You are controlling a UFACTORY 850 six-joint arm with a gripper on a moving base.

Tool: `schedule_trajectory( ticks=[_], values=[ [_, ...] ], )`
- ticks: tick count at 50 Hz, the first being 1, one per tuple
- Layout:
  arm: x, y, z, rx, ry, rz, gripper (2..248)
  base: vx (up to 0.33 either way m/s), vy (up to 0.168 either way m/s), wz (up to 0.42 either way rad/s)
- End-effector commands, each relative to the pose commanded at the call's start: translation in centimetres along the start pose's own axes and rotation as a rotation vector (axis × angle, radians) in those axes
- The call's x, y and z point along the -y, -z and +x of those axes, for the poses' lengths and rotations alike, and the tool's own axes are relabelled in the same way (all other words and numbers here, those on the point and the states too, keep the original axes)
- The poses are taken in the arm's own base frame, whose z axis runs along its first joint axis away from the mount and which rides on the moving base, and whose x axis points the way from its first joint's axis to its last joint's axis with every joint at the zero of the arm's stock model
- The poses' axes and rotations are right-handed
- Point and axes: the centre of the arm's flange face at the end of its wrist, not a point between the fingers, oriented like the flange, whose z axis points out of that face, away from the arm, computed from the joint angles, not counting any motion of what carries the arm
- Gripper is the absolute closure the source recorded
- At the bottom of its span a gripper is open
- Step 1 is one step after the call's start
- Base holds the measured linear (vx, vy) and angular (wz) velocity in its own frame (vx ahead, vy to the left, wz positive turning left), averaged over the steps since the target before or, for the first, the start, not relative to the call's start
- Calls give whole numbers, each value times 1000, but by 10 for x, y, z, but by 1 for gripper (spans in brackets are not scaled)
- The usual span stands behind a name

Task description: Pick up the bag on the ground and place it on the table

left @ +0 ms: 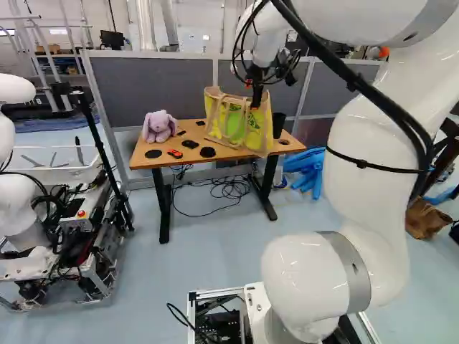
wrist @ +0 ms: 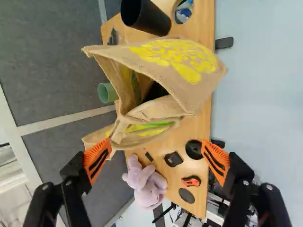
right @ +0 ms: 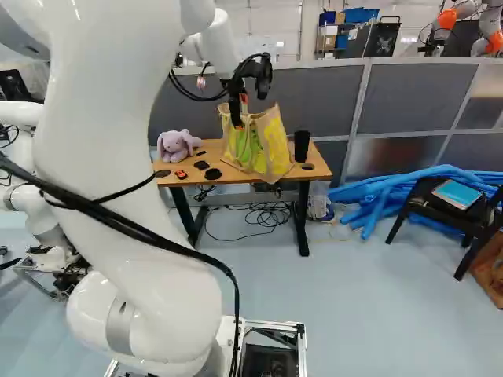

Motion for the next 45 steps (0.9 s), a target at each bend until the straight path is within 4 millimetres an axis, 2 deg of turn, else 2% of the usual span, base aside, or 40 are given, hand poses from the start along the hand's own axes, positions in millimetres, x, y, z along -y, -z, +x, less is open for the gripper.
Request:
schedule_trajectory(
  ticks=[21, 45],
  values=[
    [-65, -20, -9, -23, 295, 111, 3, 0, 0, 0],
    [-150, -35, -20, -90, 631, 230, 3, 0, 0, 0]
  ],
)
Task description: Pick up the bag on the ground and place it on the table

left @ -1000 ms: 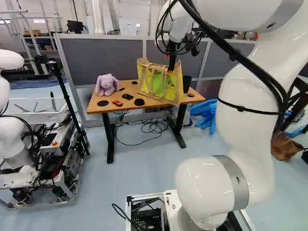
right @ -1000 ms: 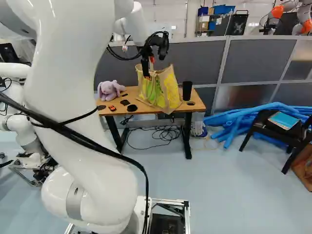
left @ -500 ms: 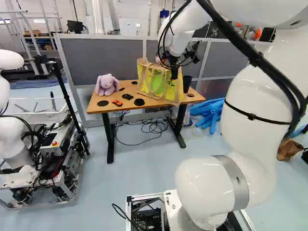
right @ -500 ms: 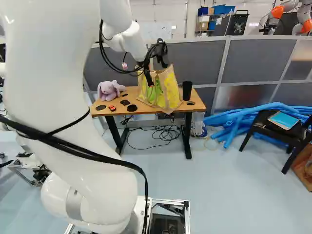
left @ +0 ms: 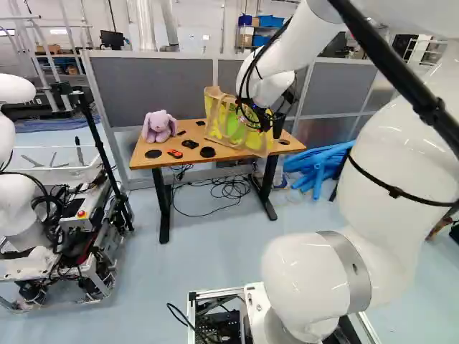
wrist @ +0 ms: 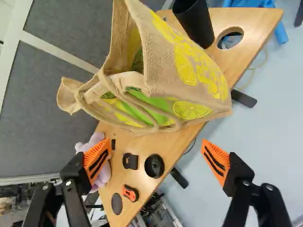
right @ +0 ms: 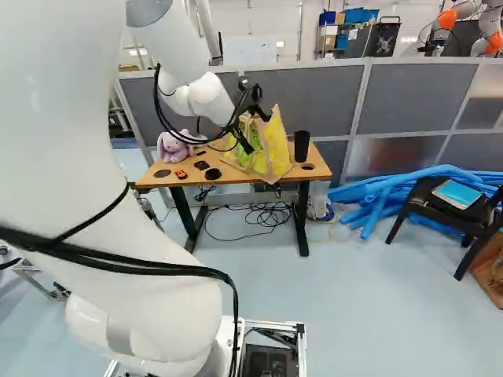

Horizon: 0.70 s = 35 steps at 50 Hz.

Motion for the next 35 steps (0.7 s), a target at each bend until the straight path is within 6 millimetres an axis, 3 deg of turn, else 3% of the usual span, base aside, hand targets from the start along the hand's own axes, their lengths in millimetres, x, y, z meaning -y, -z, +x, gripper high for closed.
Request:
schedule_trajectory(
  ticks=[35],
  values=[
    [-86, 25, -79, -126, 419, 103, 3, 0, 0, 0]
  ],
)
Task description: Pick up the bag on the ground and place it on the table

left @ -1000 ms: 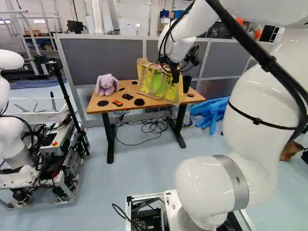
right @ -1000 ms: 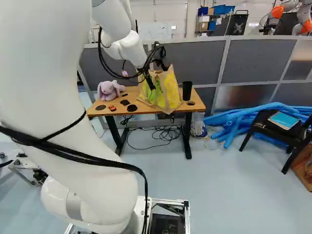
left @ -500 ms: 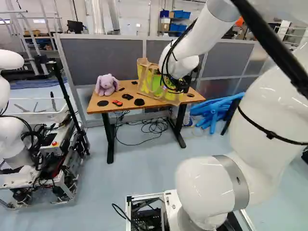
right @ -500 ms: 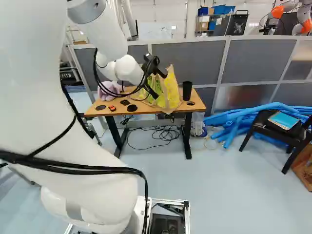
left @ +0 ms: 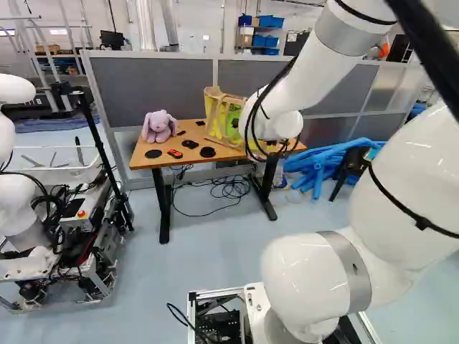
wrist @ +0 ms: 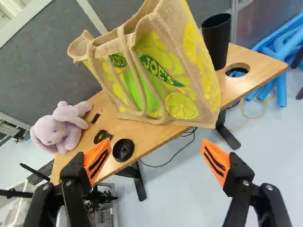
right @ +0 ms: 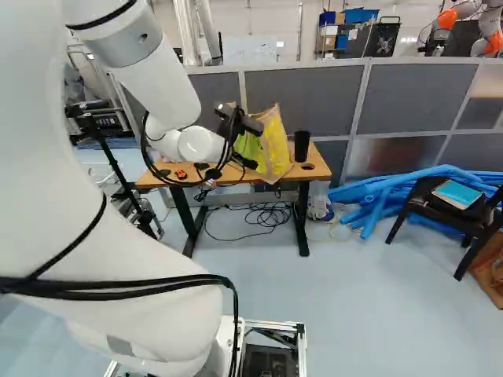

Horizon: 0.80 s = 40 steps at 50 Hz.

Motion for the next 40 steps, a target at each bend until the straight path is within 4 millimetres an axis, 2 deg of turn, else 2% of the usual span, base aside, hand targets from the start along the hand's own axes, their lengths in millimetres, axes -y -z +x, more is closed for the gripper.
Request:
schedule_trajectory(
  ticks=[22, 40],
  values=[
    [-21, 27, -48, -69, 193, 28, 3, 0, 0, 0],
    [-34, 45, -77, -113, 308, 38, 3, 0, 0, 0]
  ],
)
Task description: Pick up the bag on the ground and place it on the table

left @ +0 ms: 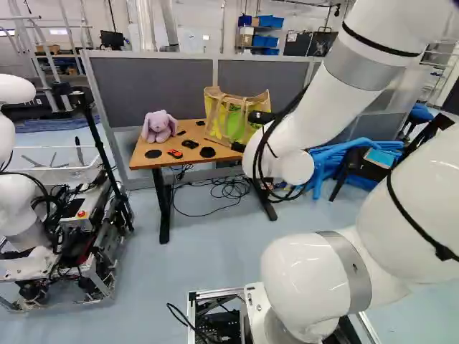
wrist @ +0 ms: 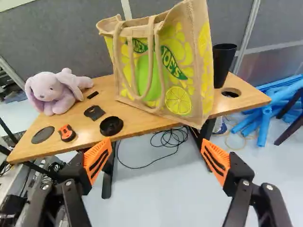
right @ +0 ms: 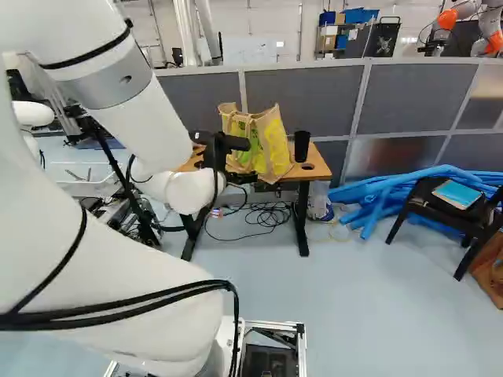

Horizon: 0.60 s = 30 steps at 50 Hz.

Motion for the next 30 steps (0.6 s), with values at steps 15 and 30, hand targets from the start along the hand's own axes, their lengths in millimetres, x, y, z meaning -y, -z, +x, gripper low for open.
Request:
schedule_trajectory(
  ticks=[15, 30],
  values=[
    [-2, 13, -17, -26, 68, 4, 3, 0, 0, 0],
    [-3, 22, -28, -43, 111, 5, 3, 0, 0, 0]
  ],
)
